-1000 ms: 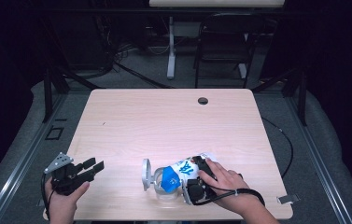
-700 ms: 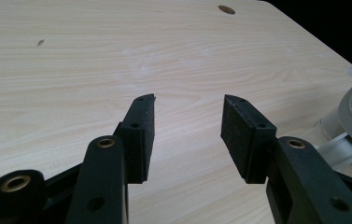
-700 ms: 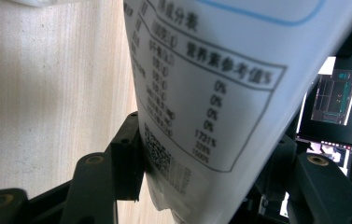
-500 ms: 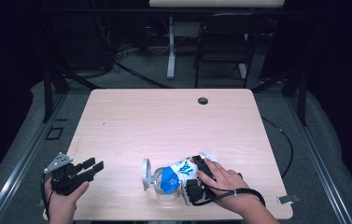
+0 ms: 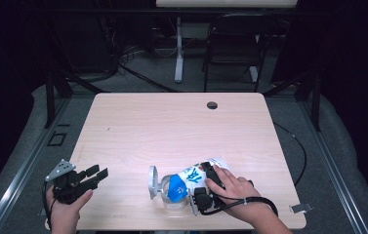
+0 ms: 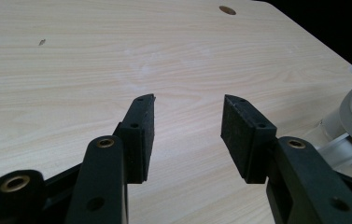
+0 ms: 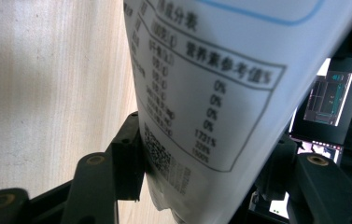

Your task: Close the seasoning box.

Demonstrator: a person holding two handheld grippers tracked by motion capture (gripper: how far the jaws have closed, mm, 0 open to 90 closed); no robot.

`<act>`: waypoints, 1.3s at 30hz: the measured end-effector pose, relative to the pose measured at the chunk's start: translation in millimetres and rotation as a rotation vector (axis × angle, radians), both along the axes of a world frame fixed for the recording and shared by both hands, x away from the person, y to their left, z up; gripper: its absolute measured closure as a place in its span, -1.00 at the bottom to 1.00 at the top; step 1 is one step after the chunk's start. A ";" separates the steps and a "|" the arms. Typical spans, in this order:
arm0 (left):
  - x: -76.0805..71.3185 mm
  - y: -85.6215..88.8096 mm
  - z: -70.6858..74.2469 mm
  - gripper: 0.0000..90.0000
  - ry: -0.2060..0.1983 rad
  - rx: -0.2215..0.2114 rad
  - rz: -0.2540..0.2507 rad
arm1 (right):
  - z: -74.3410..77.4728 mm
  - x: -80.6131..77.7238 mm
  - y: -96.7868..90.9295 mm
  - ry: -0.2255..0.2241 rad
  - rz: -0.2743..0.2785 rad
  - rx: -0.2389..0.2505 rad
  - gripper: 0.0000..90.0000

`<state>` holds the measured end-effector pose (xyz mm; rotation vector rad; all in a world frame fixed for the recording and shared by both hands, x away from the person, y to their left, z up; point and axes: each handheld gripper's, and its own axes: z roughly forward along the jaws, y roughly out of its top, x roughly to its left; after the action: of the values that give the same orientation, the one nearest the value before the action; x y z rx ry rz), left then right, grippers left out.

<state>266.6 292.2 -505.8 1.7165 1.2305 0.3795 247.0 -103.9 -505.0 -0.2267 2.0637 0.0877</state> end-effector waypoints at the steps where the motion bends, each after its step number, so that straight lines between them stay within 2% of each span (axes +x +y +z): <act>1: 0.0 0.1 0.0 0.22 0.000 0.000 0.000 | 0.3 -0.2 0.2 -0.004 -0.002 -0.008 0.01; 5: 0.1 0.1 -0.5 0.22 -0.002 -0.003 0.002 | 1.8 -0.9 1.1 -0.016 -0.012 -0.034 0.01; 8: 0.1 -0.1 -0.5 0.22 -0.002 -0.003 0.002 | 1.6 -0.7 1.0 -0.010 -0.013 -0.031 0.01; 17: 0.1 0.2 -0.6 0.22 -0.003 -0.002 0.005 | 0.9 -1.4 0.8 -0.026 0.000 -0.042 0.01; 19: 0.1 0.4 -0.6 0.22 -0.002 -0.002 0.005 | 2.5 -2.6 1.7 -0.041 -0.003 -0.068 0.01; 21: 0.1 0.4 -0.7 0.22 -0.002 -0.002 0.006 | 1.0 -2.4 1.4 -0.036 0.004 -0.056 0.01; 28: 0.0 0.4 -0.6 0.22 -0.002 -0.002 0.007 | 1.9 -3.8 2.7 -0.048 0.009 -0.079 0.01; 31: 0.0 0.6 -0.7 0.22 -0.002 -0.002 0.008 | 1.0 -3.6 2.6 -0.048 0.015 -0.069 0.02; 32: 0.0 0.7 -0.8 0.22 -0.002 -0.002 0.009 | 2.2 -4.0 3.2 -0.048 0.007 -0.085 0.02; 35: 0.0 0.9 -0.8 0.22 -0.002 -0.003 0.010 | 1.2 -4.0 3.1 -0.054 0.013 -0.079 0.02; 36: -0.1 0.9 -0.8 0.22 -0.002 -0.003 0.011 | 2.4 -4.8 3.8 -0.056 0.005 -0.093 0.02; 38: -0.1 1.0 -0.7 0.22 -0.002 -0.003 0.011 | 0.5 -3.7 3.1 -0.048 0.017 -0.069 0.02; 39: 0.0 1.0 -0.7 0.22 -0.003 -0.003 0.011 | 2.6 -5.0 4.3 -0.061 0.006 -0.101 0.02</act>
<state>266.5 293.1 -506.5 1.7061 1.2383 0.3869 242.0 -99.7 -502.4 -0.2942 2.0093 -0.0192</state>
